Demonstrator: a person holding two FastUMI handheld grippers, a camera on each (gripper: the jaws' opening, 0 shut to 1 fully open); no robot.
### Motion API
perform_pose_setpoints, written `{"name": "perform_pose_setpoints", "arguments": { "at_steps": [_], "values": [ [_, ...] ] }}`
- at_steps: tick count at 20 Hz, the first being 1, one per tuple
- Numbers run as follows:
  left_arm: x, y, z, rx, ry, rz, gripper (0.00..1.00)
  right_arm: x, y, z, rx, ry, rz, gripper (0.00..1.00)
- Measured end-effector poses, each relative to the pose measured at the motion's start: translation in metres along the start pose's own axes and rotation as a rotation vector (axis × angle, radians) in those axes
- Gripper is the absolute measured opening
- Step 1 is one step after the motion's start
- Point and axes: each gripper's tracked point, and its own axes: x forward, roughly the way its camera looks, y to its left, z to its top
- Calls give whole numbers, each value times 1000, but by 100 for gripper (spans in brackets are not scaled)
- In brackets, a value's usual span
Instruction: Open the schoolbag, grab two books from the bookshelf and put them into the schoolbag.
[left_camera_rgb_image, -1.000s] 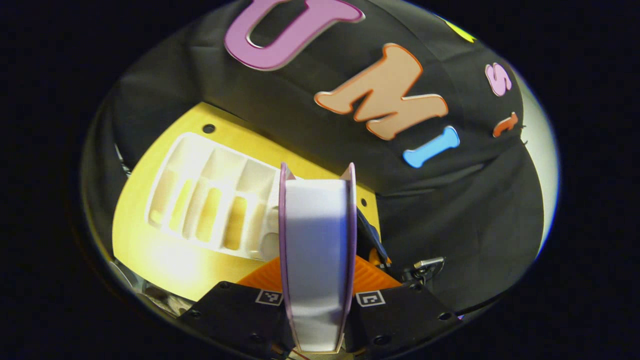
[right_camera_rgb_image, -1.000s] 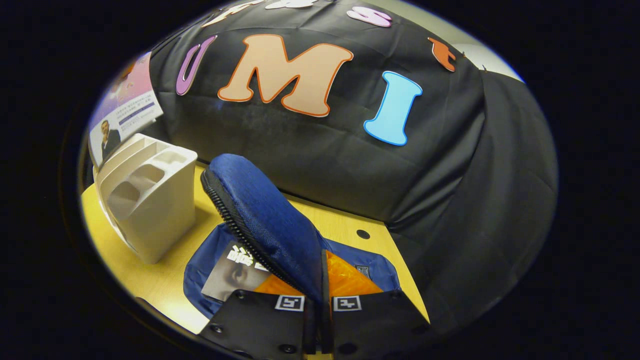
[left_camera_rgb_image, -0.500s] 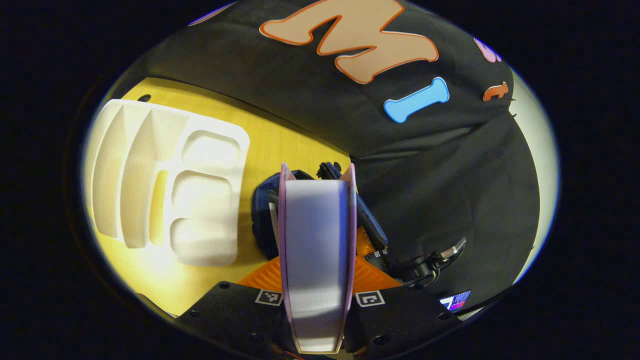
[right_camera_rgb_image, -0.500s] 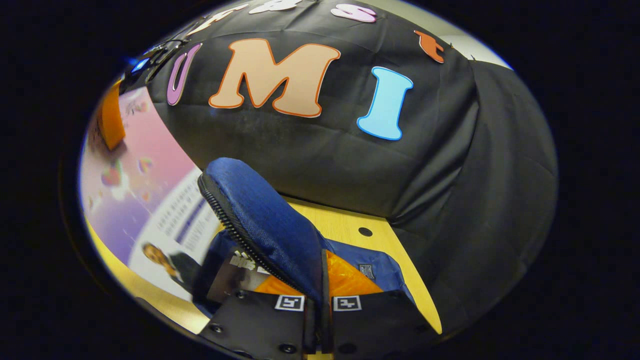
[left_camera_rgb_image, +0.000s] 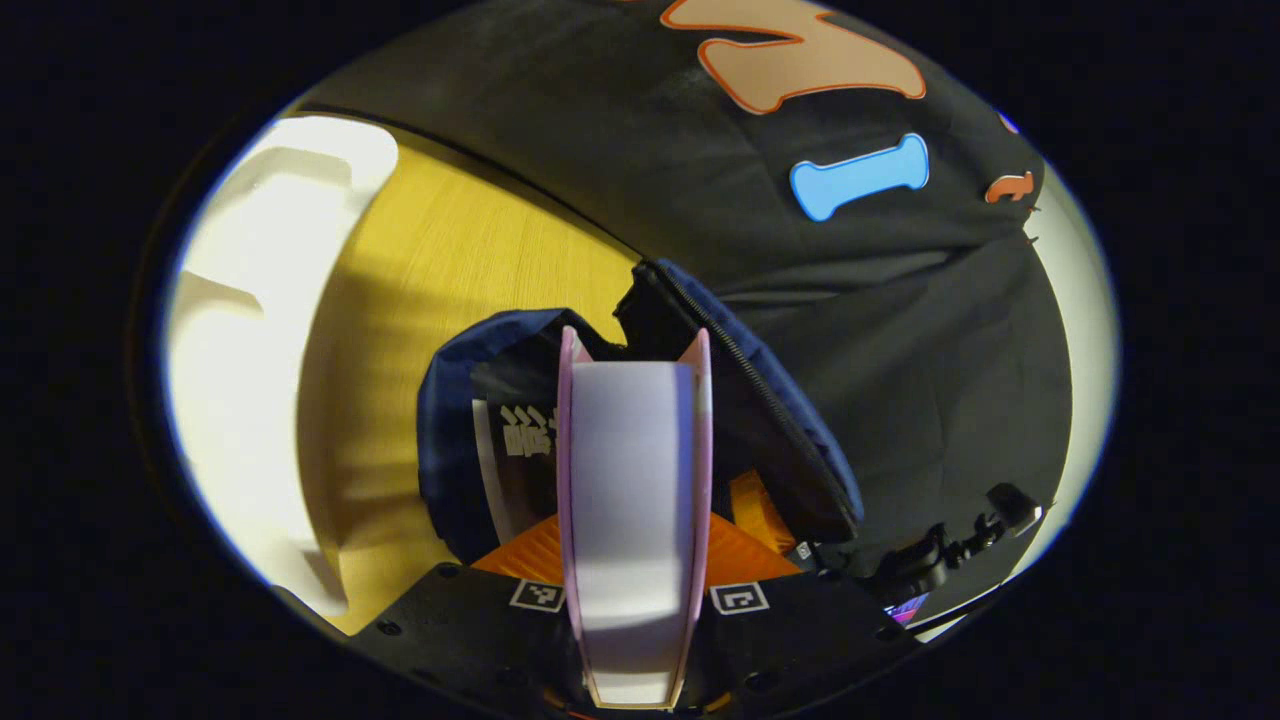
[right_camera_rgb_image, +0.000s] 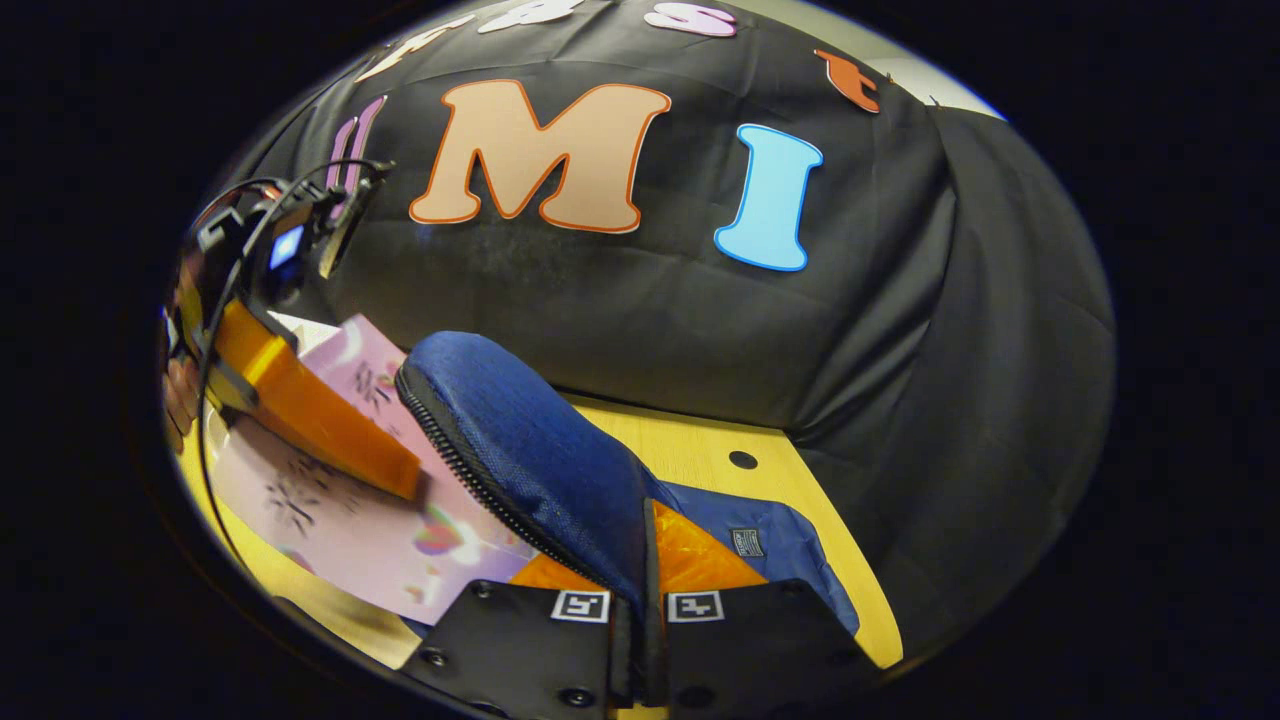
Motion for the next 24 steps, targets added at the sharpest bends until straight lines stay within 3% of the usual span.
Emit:
{"name": "perform_pose_setpoints", "arguments": {
  "at_steps": [4, 9, 18, 21, 24],
  "values": [
    [26, -2, -10, -28, 17, -50, 36, 0, 1, 2, -5, -8, -1, 7],
    [45, 7, -7, -86, 22, -59, 36, 1, -2, 2, 0, -13, -8, 7],
    [81, 7, -10, -102, 40, -102, 40, 3, 7, 2, -17, -15, -8, 9],
    [84, 8, -13, -87, 37, -94, 41, 3, 7, 3, -8, -12, -12, 7],
    [89, 17, -21, -72, 61, -54, 50, 3, 6, 2, -11, -10, -17, 7]
  ]
}}
